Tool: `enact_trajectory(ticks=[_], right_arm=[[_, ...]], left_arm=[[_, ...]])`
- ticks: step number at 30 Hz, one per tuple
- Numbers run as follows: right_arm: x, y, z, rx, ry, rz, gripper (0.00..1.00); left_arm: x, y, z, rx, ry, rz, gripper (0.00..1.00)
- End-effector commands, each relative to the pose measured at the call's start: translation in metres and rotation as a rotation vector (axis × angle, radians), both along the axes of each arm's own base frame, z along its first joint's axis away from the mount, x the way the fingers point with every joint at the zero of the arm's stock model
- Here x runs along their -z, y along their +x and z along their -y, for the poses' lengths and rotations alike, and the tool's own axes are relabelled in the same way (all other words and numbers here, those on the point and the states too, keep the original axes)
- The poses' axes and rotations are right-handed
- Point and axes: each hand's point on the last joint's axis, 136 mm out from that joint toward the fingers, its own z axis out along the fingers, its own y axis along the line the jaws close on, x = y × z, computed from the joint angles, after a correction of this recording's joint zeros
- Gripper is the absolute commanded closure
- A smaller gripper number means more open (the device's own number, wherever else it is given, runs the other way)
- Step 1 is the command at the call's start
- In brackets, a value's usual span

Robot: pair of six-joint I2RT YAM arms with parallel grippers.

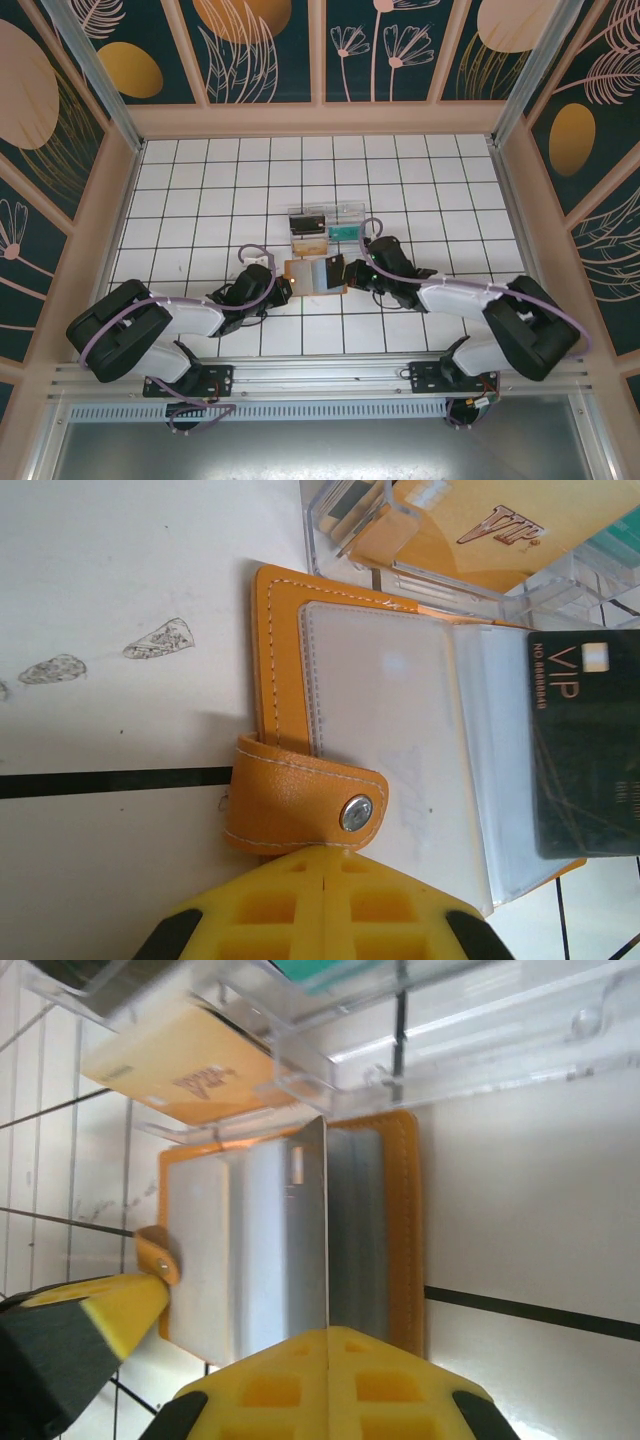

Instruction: Take the credit cards out of the card holder

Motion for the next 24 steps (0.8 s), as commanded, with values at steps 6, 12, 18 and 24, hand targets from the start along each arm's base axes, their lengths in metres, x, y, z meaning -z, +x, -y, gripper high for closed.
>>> enact_trajectory(ticks=[6, 12, 18, 24], right_arm=[[-0.044, 0.000, 0.006, -0.120, -0.087, 0.203, 1.00], [-0.076, 0.001, -0.011, -0.239, -0.172, 0.360, 1.00], [-0.105, 0.008, -0.033, -0.409, -0.314, 0.601, 1.00], [-0.118, 0.016, -0.050, -0.598, -0.465, 0.794, 1.00]], left_arm=[[0.014, -0.009, -0.008, 0.014, 0.066, -0.042, 1.00], [0.009, -0.008, -0.006, 0.022, 0.047, -0.026, 0.86], [-0.009, -0.006, -0.002, 0.038, 0.013, 0.026, 0.45], [-0.028, -0.008, -0.012, 0.019, -0.005, 0.079, 0.07]])
